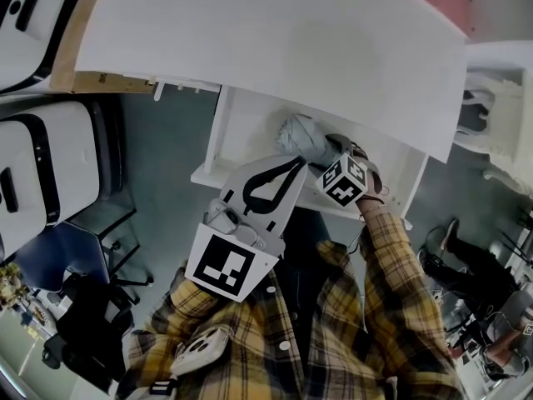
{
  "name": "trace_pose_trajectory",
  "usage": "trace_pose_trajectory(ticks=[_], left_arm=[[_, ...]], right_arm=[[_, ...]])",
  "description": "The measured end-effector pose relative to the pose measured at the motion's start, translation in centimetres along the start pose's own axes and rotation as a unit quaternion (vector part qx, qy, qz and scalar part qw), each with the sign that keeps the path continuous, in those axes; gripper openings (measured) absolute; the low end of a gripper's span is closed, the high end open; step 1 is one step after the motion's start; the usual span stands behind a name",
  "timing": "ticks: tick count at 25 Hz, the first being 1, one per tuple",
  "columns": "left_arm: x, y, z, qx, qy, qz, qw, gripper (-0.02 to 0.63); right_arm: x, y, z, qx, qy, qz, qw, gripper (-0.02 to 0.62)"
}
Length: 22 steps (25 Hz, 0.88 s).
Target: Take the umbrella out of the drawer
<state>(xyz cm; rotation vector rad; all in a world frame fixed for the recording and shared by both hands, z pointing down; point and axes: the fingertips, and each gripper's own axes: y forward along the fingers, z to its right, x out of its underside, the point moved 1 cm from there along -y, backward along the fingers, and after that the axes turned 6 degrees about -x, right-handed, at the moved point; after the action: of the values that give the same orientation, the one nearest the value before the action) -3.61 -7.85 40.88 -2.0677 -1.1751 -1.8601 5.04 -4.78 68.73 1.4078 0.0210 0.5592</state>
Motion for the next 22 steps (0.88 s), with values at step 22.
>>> trace_pose_trajectory(ticks=[22], left_arm=[[-1.9, 0.0, -0.2, 0.007, 0.012, 0.013, 0.9998, 0.021]], right_arm=[[-0.8, -1.3, -0.5, -0.022, 0.038, 0.011, 0.999, 0.304]])
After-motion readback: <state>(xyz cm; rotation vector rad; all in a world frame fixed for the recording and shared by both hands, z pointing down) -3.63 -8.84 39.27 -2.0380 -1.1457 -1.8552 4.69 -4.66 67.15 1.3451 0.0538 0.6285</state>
